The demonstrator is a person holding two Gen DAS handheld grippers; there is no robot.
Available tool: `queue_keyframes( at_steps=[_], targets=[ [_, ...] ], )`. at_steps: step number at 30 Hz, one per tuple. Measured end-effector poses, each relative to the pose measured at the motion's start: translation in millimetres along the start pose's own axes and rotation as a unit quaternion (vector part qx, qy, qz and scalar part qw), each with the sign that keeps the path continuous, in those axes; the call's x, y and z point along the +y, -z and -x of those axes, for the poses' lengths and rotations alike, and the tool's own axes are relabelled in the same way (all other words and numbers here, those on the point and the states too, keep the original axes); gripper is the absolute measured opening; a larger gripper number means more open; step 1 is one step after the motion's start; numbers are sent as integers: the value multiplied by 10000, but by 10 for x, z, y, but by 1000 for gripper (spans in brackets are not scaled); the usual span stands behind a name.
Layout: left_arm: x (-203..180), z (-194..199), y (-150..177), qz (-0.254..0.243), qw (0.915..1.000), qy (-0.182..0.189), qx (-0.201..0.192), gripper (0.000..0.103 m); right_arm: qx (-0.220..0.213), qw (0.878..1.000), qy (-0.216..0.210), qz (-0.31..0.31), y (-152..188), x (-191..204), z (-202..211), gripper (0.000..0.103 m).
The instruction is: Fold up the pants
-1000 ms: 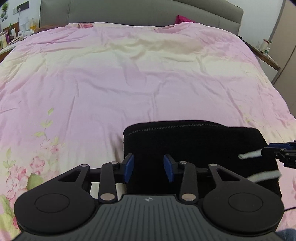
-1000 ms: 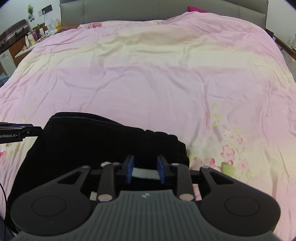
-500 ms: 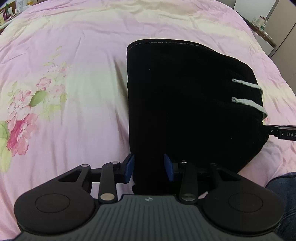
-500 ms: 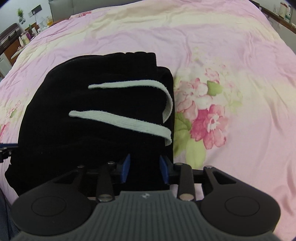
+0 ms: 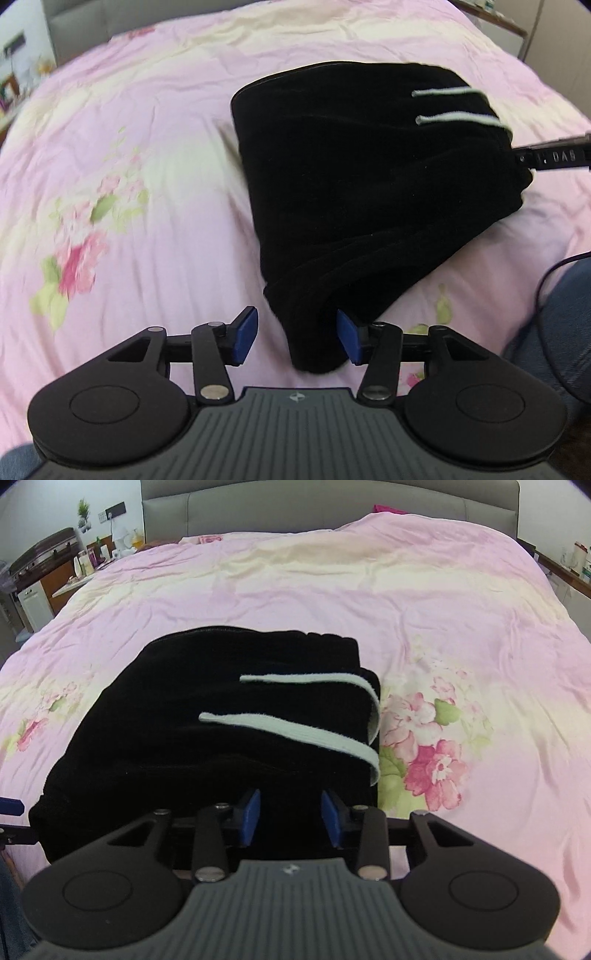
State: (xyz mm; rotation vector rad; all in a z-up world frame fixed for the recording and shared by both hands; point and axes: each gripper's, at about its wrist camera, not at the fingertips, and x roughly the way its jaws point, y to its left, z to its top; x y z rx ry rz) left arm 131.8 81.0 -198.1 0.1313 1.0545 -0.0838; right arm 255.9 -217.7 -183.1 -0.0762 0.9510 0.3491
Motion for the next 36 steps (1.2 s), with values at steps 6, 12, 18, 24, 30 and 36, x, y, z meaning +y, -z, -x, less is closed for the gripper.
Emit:
queue_keyframes(
  at_steps=[6, 12, 18, 24, 30, 36],
  targets=[
    [-347, 70, 75, -1162, 9927, -321, -76, 7, 46, 9995, -28, -318, 40, -75, -127, 36],
    [-600, 19, 411, -2848, 9559, -639, 324, 6, 68, 9991, -110, -406, 64, -105, -142, 37],
    [-485, -93, 517, -2773, 9525, -290, 1227, 0, 155, 9989, -151, -415, 77, -146, -149, 37],
    [-279, 75, 314, -1883, 9775, -16, 946, 0, 679, 9975, 207, -42, 123, -174, -136, 42],
    [-253, 380, 28, -1832, 9811, 44, 625, 16, 940, 9952, -96, -261, 336, -376, -6, 37],
    [-83, 475, -377, -1639, 9858, 48, 351, 32, 803, 9943, -433, -546, 231, -488, 190, 55]
  ],
)
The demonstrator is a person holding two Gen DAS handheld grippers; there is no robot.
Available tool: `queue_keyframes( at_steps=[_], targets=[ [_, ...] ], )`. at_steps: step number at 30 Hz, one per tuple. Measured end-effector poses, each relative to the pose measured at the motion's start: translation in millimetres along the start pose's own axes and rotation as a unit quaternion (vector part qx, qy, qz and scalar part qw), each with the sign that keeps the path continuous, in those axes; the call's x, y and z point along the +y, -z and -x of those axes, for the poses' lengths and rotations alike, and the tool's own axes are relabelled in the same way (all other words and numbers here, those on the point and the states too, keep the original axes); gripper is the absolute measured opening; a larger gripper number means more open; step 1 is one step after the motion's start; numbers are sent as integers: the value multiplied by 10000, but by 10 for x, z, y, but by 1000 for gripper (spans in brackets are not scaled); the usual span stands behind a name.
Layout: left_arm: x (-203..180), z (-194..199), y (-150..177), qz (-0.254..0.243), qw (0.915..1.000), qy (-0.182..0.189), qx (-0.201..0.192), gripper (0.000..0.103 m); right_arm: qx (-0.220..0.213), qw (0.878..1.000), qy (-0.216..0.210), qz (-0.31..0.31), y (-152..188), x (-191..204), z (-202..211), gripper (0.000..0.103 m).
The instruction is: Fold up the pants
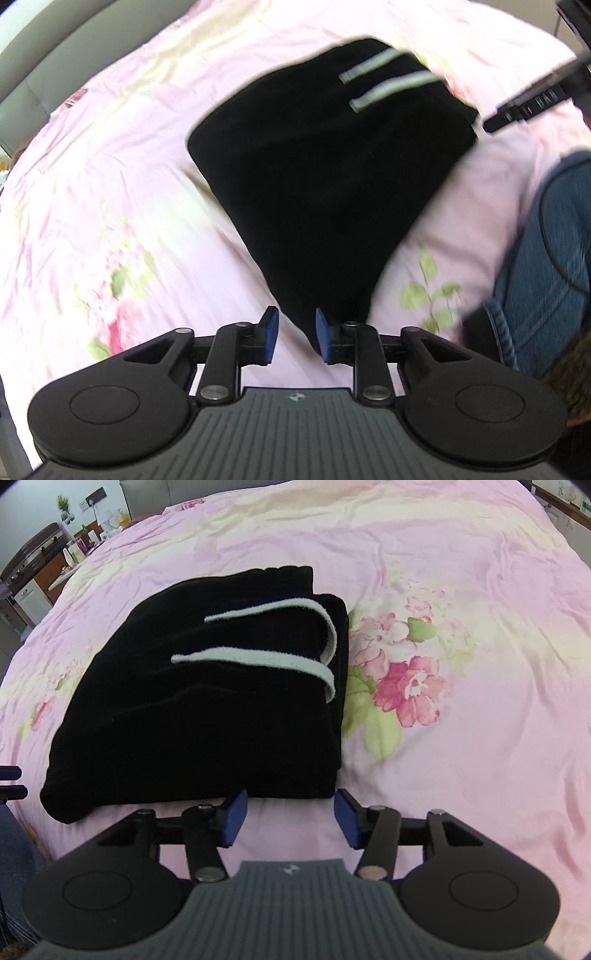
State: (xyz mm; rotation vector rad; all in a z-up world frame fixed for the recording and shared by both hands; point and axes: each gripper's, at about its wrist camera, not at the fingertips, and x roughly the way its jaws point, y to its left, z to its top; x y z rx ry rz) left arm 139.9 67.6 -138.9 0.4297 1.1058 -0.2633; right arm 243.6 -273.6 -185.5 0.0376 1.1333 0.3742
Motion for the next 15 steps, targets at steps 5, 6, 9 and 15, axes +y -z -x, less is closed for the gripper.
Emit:
queue_keyframes(
  at_steps=[5, 6, 9, 15],
  targets=[
    [255, -6, -269, 247, 9993, -33, -269, 49, -120, 9998, -137, -16, -234, 10, 70, 71],
    [299, -17, -317, 294, 9991, -9, -308, 50, -137, 9998, -146, -19, -287, 4, 67, 72],
    [460, -62, -459, 491, 9978, 89, -443, 65, -145, 9994, -287, -155, -435, -43, 39, 77],
    [936, -485, -592, 1836, 9789, 672, -596, 79, -44, 9975, -487, -513, -661, -250, -200, 84]
  ],
)
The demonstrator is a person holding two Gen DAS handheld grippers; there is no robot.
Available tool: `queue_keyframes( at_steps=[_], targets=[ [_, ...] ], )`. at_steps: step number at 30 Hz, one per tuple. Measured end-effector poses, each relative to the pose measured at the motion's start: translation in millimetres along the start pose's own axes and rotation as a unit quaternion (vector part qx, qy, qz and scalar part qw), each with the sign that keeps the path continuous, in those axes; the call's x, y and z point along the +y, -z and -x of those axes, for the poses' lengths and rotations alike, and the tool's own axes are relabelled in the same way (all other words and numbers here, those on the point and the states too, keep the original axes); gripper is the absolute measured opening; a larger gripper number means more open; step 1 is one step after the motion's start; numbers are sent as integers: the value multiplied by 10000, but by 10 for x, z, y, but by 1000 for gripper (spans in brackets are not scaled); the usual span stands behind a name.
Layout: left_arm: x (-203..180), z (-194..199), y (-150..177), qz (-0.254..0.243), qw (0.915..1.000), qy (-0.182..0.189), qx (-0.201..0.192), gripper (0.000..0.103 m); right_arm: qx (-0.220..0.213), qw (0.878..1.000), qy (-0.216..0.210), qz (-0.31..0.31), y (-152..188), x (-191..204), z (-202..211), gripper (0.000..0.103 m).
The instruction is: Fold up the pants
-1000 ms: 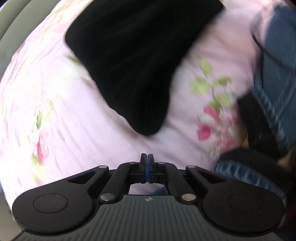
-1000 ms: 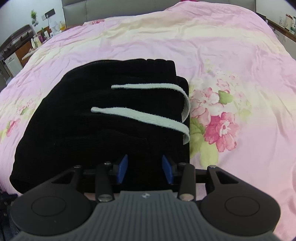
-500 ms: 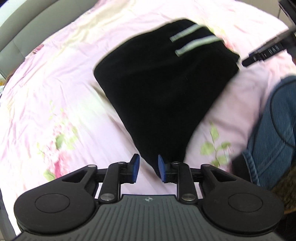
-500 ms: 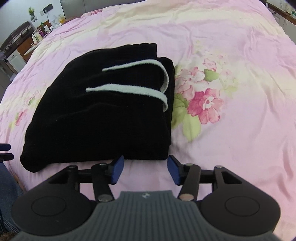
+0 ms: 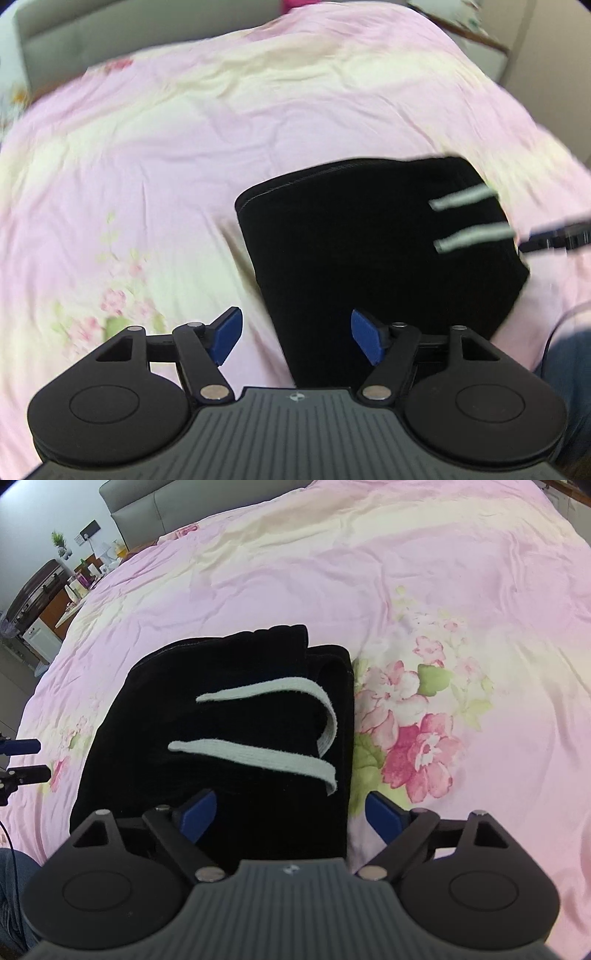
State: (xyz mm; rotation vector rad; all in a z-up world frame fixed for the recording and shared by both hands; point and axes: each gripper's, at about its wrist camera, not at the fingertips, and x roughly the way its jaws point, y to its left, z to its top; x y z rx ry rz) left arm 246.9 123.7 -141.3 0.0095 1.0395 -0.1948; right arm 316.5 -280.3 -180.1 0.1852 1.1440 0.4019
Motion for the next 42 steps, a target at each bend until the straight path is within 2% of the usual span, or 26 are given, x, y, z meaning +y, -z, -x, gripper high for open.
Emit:
queue_keyframes(
  at_steps=[3, 6, 8, 10, 12, 14, 20, 21, 23, 26, 29, 33, 35, 36, 39, 42],
  targets=[
    [255, -272, -13, 694, 9968, 390, 33, 79, 140, 9983, -304, -470, -76, -201, -175, 84],
    [471, -579, 24, 1237, 9897, 682, 230, 79, 228, 9955, -534, -748, -117, -368, -354, 84],
    [620, -722, 73, 1640, 9806, 1046, 242, 82, 299, 9918, -778, -970, -141, -489, -492, 84],
    [783, -845, 116, 2090, 9671, 1420, 298, 87, 393, 9842, -1142, -1296, -143, -631, -637, 84],
    [877, -955, 155, 2326, 9578, 1653, 355, 88, 475, 9747, -1498, -1592, -123, -756, -781, 84],
    [927, -1037, 184, 2420, 9524, 1815, 385, 88, 553, 9648, -1794, -1841, -98, -847, -928, 83],
    [1035, -1246, 259, 3067, 9266, 2131, 433, 88, 564, 9556, -2010, -2081, -101, -887, -1134, 79],
    [1032, -1255, 263, 3086, 9260, 2135, 419, 87, 548, 9550, -2016, -2107, -95, -886, -1139, 76],
    [1001, -1234, 251, 3045, 9273, 2141, 390, 75, 518, 9547, -1990, -2152, -83, -868, -1126, 70],
    [937, -1136, 191, 2829, 9378, 1980, 356, 64, 495, 9590, -1840, -2097, -102, -779, -1037, 60],
    [877, -1046, 141, 2748, 9435, 1826, 301, 56, 420, 9682, -1653, -1833, -170, -604, -885, 51],
    [840, -905, 89, 2588, 9492, 1779, 193, 51, 270, 9703, -1670, -1731, -263, -438, -646, 44],
    [868, -826, 58, 2576, 9471, 1909, 135, 44, 186, 9727, -1676, -1596, -305, -316, -496, 42],
    [895, -773, 57, 2619, 9439, 2009, 103, 44, 152, 9736, -1683, -1535, -333, -248, -427, 42],
    [957, -583, 57, 2529, 9447, 2087, -2, 44, 83, 9749, -1732, -1397, -379, -60, -227, 40],
    [1108, -394, 97, 2607, 9408, 2163, -103, 44, 35, 9750, -1807, -1296, -406, 162, -70, 40]
  ],
)
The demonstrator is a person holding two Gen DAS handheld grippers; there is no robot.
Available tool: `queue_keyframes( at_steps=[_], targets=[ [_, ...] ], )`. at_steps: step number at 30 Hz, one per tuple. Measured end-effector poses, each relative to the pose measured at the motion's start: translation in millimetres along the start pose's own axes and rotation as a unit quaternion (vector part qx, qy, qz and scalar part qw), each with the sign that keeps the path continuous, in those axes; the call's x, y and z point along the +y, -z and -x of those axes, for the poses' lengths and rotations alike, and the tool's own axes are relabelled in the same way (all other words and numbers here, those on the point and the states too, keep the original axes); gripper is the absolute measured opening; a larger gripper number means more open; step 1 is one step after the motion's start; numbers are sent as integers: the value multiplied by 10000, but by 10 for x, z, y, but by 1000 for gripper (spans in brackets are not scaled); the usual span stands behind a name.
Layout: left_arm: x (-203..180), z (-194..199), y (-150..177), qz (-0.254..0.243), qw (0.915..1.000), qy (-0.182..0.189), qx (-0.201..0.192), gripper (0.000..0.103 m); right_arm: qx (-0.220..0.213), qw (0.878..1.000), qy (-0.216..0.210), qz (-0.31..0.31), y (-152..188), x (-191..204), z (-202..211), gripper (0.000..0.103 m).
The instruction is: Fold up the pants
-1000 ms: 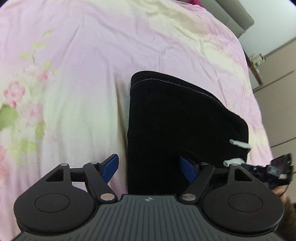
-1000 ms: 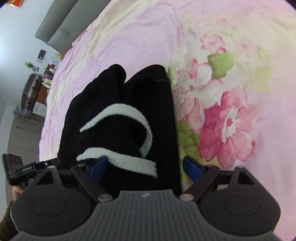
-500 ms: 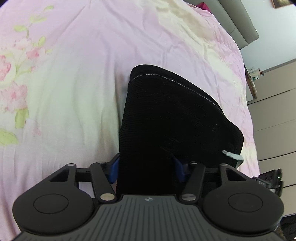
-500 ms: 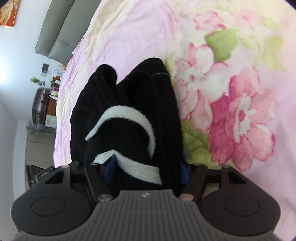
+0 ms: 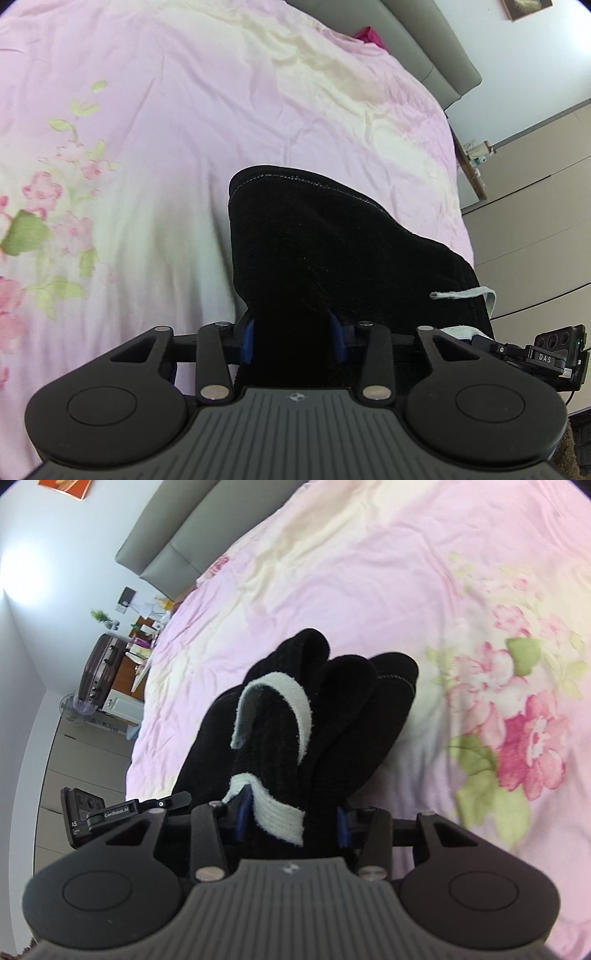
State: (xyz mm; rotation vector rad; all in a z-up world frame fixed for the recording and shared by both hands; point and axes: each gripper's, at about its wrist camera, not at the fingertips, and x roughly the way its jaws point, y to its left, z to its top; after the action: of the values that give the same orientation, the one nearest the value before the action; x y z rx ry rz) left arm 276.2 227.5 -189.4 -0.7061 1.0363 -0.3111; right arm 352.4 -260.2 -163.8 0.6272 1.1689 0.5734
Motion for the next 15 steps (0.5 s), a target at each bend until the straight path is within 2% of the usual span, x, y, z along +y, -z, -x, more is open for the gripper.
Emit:
queue_keyframes(
  at_steps=[3, 7, 10, 15],
  targets=[
    [91, 320, -55, -8, 9998, 16, -184, 44, 13, 9998, -96, 172, 57, 259, 24, 40],
    [228, 840, -252, -35, 9989, -74, -468, 44, 31, 9986, -267, 462, 44, 766, -138, 40],
    [326, 1278, -484, -157, 9974, -287, -641, 44, 58, 9969, -475, 620, 11, 1142, -346, 40],
    [526, 1950, -898, -362, 9922, -811, -876, 44, 144, 9929, -931, 727, -81, 1762, -922, 40]
  ],
)
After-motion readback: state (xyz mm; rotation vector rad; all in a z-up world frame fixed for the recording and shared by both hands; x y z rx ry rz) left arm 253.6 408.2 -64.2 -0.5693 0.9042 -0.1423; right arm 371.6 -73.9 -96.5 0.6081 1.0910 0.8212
